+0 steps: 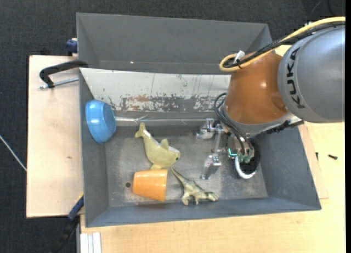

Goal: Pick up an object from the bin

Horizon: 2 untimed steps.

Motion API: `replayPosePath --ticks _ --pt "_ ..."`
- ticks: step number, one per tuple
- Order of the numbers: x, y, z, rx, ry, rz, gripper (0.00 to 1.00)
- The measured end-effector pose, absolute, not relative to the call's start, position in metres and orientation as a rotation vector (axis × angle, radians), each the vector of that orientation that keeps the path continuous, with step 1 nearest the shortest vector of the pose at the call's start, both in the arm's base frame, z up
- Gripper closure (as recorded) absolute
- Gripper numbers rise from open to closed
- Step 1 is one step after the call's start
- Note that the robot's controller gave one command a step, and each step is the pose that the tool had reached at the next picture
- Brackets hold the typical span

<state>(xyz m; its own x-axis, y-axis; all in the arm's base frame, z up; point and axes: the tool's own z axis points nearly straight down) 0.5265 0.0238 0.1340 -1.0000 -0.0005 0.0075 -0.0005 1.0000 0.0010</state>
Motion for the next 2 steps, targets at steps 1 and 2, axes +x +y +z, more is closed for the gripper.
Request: replayPosePath --ticks 1,2 --pt "0.561 0.119 0.073 -0.273 -3.139 -0.004 0.00" --pt "0.554 0.134 0.102 -0.426 -3.119 -0.007 0.00"
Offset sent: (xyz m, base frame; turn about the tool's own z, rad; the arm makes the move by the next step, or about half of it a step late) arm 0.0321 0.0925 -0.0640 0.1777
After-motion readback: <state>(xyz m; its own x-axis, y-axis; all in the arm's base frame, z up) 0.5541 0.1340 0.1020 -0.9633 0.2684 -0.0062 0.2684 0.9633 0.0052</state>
